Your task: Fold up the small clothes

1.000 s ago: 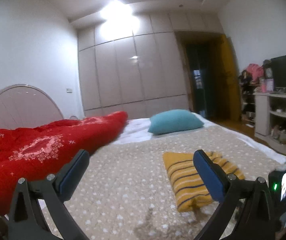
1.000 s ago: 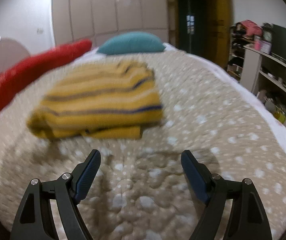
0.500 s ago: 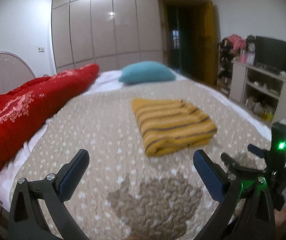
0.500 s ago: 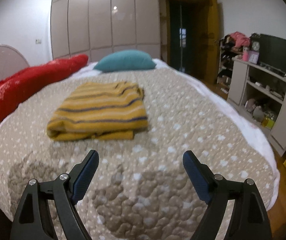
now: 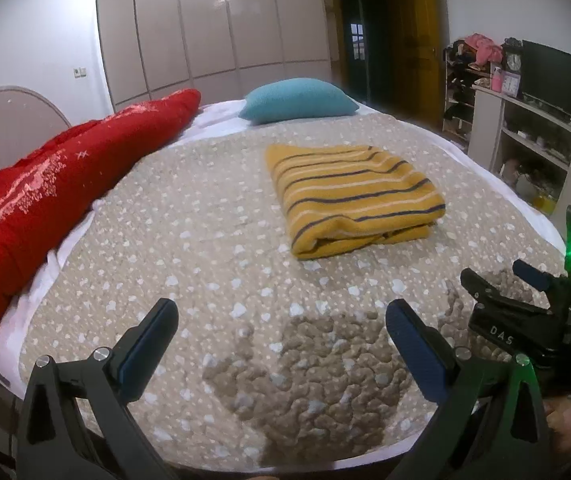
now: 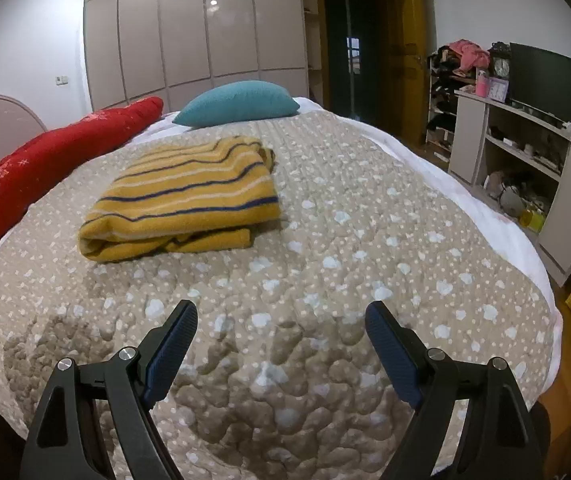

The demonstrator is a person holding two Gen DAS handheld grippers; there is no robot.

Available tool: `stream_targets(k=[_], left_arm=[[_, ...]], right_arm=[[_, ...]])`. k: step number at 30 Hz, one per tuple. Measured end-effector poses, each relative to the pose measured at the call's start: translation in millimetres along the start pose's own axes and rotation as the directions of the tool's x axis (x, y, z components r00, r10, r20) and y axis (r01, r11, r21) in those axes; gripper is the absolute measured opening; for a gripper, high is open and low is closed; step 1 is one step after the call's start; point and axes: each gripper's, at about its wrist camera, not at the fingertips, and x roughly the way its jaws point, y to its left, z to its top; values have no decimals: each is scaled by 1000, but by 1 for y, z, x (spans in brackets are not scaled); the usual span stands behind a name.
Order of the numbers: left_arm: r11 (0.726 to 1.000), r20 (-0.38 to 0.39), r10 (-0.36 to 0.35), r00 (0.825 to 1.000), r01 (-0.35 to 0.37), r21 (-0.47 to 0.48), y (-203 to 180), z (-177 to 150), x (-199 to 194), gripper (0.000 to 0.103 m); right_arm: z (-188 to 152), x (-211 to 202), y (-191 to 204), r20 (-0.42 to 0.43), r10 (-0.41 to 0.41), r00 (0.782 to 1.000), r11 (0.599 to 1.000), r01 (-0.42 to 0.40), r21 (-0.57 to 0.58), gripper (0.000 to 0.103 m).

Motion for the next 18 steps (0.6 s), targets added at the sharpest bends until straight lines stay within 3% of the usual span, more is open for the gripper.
stream_targets(k=[18], left_arm=[[1000, -96, 0, 995, -2, -14, -4, -13, 24, 103]], right_arm=[[-9, 8, -4, -17, -3, 1000, 1000, 3, 8, 89]])
